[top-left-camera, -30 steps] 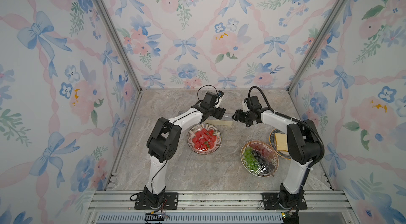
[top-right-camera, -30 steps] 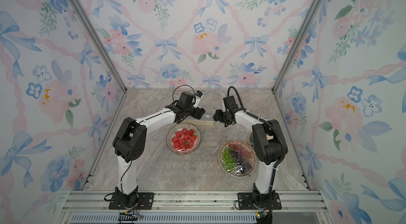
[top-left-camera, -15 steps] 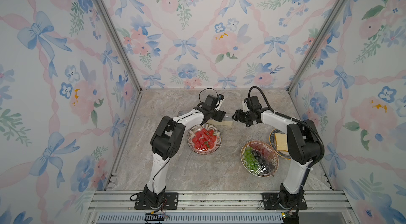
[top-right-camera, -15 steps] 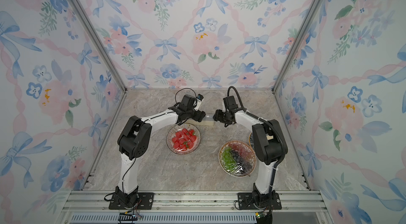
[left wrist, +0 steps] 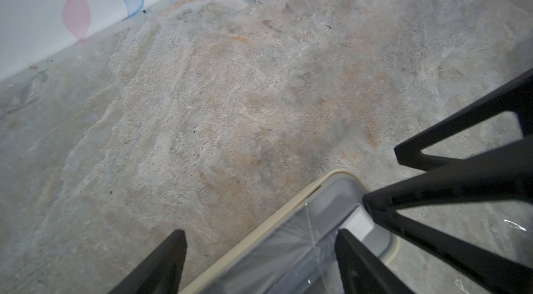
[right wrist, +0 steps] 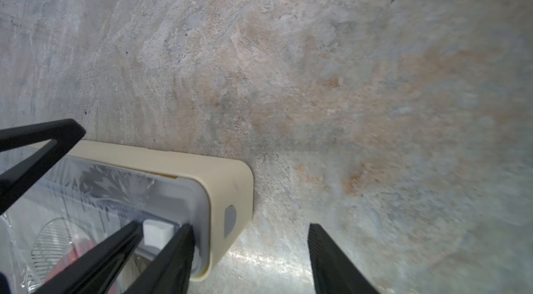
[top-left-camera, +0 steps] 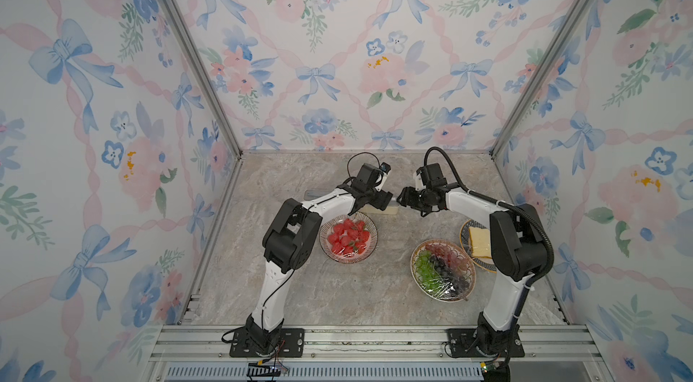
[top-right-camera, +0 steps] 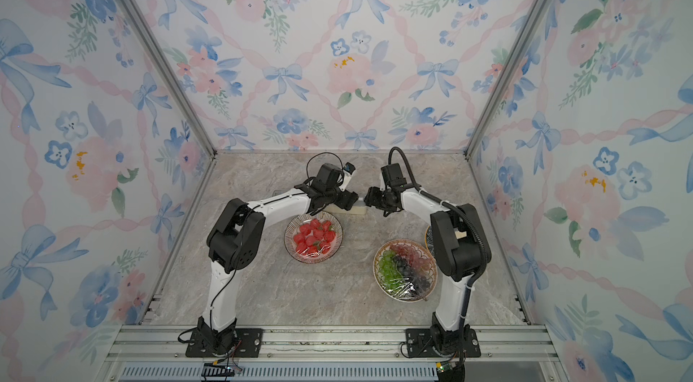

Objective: Wrap the plate with plastic wrap
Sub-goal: Tear off the plastic wrap from the plastic wrap cutting box.

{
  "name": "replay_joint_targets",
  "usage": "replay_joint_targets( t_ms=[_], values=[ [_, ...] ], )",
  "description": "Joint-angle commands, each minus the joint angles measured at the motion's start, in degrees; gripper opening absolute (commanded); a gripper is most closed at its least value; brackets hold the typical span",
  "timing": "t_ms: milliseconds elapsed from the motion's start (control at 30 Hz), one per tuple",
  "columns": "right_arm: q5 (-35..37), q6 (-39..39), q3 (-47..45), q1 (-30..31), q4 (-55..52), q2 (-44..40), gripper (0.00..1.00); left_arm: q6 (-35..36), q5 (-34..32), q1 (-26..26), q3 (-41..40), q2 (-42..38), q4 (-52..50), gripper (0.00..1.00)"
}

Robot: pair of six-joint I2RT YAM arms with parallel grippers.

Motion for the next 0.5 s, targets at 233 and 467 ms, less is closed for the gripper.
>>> replay_joint_targets(
  t_ms=[233, 467],
  values=[
    [2.3, -1.1, -1.1, 0.8, -5.4, 2.6, 0.64, -0.4, 1.0, -0.8, 1.6, -1.2, -2.2, 0.87],
    [2.1, -0.8, -1.2, 0.9, -5.0, 2.7, 0.64, 0.0, 1.6, -0.9, 2.8, -1.5, -2.2, 0.95]
  ],
)
